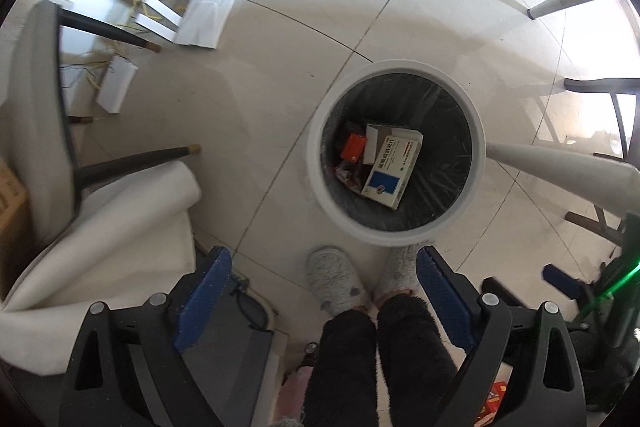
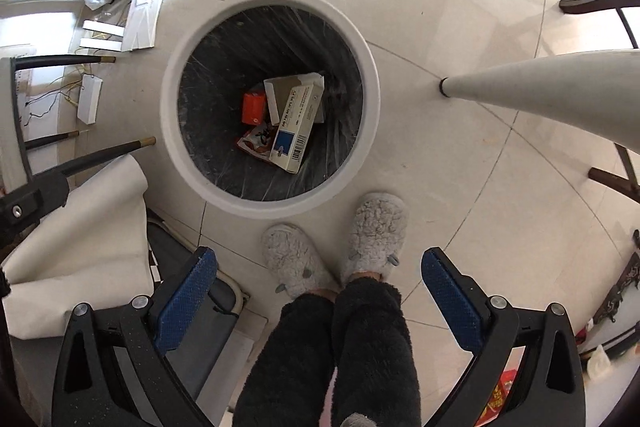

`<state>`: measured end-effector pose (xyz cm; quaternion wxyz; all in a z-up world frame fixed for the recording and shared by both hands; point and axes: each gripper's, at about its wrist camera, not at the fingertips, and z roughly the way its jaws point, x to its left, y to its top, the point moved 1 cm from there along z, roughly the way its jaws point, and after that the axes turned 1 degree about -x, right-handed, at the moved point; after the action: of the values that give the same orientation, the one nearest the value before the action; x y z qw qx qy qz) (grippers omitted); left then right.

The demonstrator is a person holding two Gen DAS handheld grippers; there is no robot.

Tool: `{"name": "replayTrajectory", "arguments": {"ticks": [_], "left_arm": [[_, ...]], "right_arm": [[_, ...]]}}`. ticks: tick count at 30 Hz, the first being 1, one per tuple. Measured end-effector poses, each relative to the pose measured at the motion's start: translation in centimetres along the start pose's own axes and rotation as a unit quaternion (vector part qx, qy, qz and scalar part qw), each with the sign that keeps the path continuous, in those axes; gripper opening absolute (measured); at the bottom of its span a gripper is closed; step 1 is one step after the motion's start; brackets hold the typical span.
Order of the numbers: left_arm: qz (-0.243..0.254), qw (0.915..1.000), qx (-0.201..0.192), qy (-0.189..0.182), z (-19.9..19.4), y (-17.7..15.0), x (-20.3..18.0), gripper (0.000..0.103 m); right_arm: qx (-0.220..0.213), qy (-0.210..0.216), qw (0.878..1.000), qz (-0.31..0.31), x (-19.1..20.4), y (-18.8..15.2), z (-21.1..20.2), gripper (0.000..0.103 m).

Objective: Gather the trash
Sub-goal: 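Move both tools back from the bin to the table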

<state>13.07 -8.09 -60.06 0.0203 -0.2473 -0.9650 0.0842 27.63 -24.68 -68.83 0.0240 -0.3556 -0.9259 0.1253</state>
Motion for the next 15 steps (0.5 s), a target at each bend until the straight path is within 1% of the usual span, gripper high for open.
{"name": "replayTrajectory", "arguments": {"ticks": [4, 8, 15], "left_arm": [[0.008, 0.9998, -0.012, 0.017, -3.3, -2.1, 0.4, 0.095], [0.015, 0.9994, -0.021, 0.023, -7.0, -4.6, 0.7, 0.094], [0.029, 0.9985, -0.035, 0.028, -12.9, -8.6, 0.7, 0.094]], "right_arm": [[-0.017, -0.008, 1.0, 0.001, 0.3, -1.6, -3.9, 0.103], [-0.031, -0.008, 0.999, 0.002, 0.9, -3.4, -8.3, 0.103], [-0.057, -0.003, 0.998, 0.004, 1.7, -7.5, -16.2, 0.103]]}}
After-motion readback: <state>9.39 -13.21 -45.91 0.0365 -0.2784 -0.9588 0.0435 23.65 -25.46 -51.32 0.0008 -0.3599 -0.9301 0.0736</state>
